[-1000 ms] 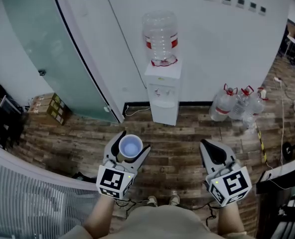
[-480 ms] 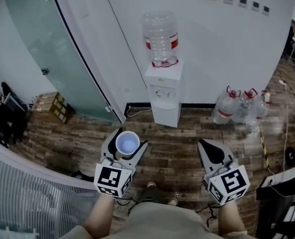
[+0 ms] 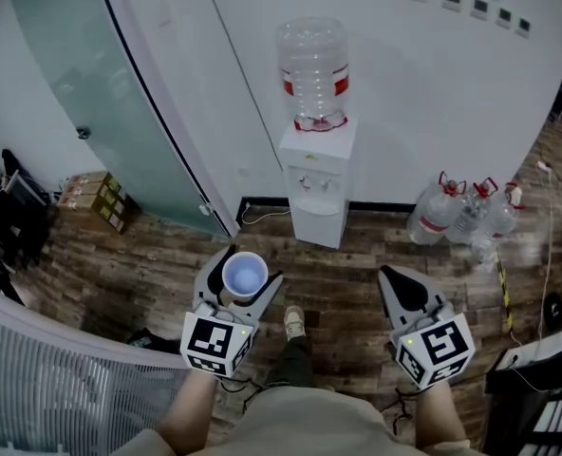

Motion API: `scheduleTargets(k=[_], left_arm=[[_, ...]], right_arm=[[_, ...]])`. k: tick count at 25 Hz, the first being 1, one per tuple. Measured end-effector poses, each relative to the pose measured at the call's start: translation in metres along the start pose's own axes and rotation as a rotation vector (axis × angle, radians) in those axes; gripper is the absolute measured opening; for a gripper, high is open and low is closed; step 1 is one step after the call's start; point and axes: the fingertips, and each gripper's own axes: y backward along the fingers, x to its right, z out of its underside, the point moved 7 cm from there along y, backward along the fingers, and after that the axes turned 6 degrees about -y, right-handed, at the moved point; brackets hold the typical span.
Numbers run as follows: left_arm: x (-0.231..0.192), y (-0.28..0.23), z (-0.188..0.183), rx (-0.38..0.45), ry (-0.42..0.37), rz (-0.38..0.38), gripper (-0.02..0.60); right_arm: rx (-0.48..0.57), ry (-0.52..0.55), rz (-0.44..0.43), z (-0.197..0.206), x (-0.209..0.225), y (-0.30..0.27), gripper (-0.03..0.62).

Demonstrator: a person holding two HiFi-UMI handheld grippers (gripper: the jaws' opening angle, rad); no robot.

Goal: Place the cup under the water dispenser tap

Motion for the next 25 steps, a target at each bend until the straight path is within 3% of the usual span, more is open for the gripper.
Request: scheduleTargets(k=[11, 25], left_arm=[[-0.068, -0.096, 0.026, -0.019, 0.008, 0.039, 0.377], [-0.189, -0.243, 0.058, -0.029, 0.017, 0.126, 0.377]], right_arm=[[-0.043, -0.006, 0.010, -0.012, 0.045, -0.111, 0.008], [-0.104, -0.059, 0.062, -0.039, 0.106, -0.290, 0.006]])
